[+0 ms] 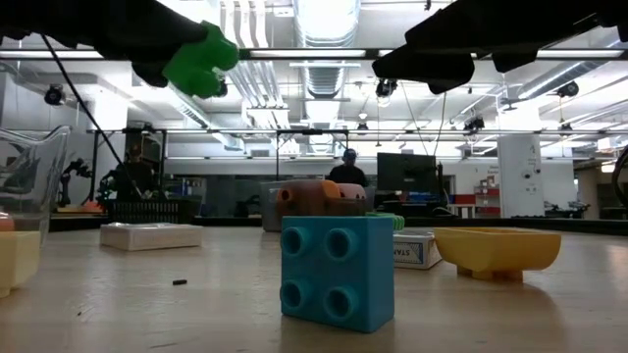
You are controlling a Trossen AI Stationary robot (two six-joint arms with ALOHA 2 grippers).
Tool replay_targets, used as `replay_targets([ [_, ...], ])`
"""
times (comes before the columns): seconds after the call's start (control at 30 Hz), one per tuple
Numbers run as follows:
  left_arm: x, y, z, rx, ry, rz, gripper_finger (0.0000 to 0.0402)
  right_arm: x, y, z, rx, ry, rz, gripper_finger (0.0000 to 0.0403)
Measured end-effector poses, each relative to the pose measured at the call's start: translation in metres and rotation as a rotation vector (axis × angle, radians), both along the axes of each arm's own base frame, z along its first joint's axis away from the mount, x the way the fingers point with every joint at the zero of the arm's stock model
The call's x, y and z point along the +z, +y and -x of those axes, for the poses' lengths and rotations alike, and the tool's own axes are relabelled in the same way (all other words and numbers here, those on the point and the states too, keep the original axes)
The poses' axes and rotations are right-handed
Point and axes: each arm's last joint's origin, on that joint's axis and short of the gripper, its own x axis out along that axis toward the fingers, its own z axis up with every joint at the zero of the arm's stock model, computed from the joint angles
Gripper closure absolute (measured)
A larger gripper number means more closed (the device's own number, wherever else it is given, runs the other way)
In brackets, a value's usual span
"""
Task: Pick & Place Toys
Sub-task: Put the green game piece into the transparent bin
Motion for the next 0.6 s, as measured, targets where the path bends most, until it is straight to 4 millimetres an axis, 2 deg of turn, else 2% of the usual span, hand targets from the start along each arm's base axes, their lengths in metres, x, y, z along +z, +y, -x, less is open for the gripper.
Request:
replay_targets([
  [0.6, 0.0017, -0.0022, -0.0038, -0.014, -0.041, -0.029, 0.0303, 0.0078, 0.0014, -0.0024, 0.013, -0.081, -0.004, 0.0153],
])
